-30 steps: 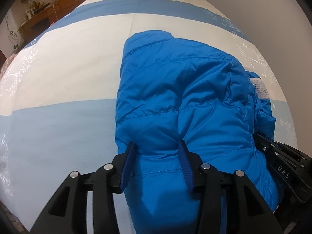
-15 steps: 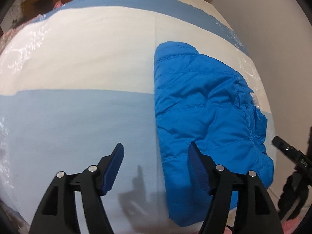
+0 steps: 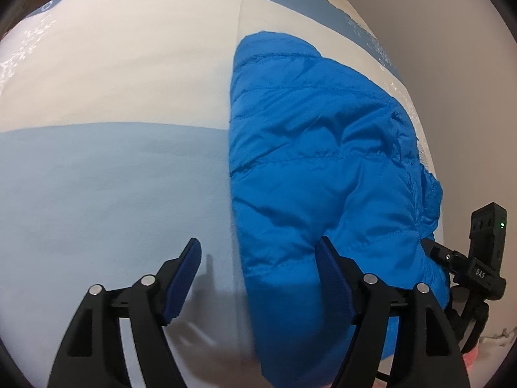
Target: Fold large clothes
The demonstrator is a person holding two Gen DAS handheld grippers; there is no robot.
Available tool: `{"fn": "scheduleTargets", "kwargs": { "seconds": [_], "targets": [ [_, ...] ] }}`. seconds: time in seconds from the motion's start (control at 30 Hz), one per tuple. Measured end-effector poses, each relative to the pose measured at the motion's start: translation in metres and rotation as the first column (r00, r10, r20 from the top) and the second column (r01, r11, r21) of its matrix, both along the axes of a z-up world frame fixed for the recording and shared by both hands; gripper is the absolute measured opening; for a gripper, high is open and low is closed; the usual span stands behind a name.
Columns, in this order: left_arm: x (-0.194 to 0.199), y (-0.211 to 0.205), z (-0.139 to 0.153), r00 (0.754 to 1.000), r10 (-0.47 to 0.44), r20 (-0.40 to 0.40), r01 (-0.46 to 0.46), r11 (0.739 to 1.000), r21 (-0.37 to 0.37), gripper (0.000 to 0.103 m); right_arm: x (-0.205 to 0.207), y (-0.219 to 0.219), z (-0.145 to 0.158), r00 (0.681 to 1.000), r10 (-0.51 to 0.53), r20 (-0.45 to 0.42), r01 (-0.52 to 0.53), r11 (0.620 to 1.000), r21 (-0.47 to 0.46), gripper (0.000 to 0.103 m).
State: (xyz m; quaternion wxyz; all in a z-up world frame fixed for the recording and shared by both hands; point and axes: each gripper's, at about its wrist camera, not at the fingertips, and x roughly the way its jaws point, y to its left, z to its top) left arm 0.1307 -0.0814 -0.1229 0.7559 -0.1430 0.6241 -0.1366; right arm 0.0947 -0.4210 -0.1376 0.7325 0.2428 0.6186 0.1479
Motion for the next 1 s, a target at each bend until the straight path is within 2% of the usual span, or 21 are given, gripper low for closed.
{"fn": "scheduleTargets", "kwargs": {
  "seconds": [0.07,0.1,0.2,0.37,0.57,0.63,0.73,0.83,0.87,0.93,1.0],
  "targets": [
    [0.003,-0.006,-0.001,1.000,-0.001,0.011,0.001,1.000,0.027,0.078,0.001,0.000,-0.009,1.000,-0.006,-0.027,0.006,1.000,-0.005,0.095],
    [0.004,-0.012,-0.002,1.000,-0.001,0.018,-0.001,0.997,0.072,0.082,-0.001,0.000,-0.015,0.999,-0.010,-0.046,0.010,1.000,-0.005,0.095],
    [0.005,-0.028,-0.002,0.999,-0.012,0.044,0.003,0.981,0.193,0.084,0.001,0.007,-0.021,0.997,-0.014,-0.079,0.009,0.998,-0.058,0.095],
    [0.005,-0.045,-0.004,0.998,0.010,0.062,-0.027,0.961,0.274,0.083,0.004,0.020,-0.015,0.996,0.019,-0.082,-0.033,0.984,-0.174,0.095],
    [0.007,-0.046,-0.008,0.999,0.033,0.037,-0.041,0.967,0.251,0.083,0.009,0.038,-0.007,0.995,0.054,-0.087,-0.073,0.967,-0.245,0.095],
    [0.003,-0.034,-0.009,0.998,0.062,0.010,-0.063,0.978,0.199,0.083,0.010,0.039,-0.009,0.994,0.061,-0.092,-0.081,0.971,-0.225,0.095],
    [0.011,-0.021,-0.020,0.994,0.102,-0.035,-0.098,0.990,0.103,0.084,0.014,0.033,-0.019,0.992,0.055,-0.117,-0.072,0.987,-0.145,0.096],
    [0.012,-0.024,-0.021,0.995,0.094,-0.025,-0.091,0.991,0.100,0.083,0.013,0.033,-0.019,0.991,0.073,-0.111,-0.090,0.984,-0.156,0.095],
    [0.012,-0.027,-0.020,0.996,0.090,-0.017,-0.088,0.990,0.110,0.080,0.013,0.036,-0.017,0.991,0.087,-0.104,-0.103,0.981,-0.162,0.091],
    [0.011,-0.039,-0.013,0.998,0.057,0.009,-0.058,0.991,0.117,0.056,0.014,0.040,-0.014,0.990,0.097,-0.102,-0.112,0.981,-0.158,0.084],
    [0.010,-0.056,-0.004,0.999,0.028,0.037,-0.034,0.983,0.181,0.046,0.010,0.047,-0.004,0.990,0.114,-0.084,-0.128,0.974,-0.188,0.072]
  ]
}}
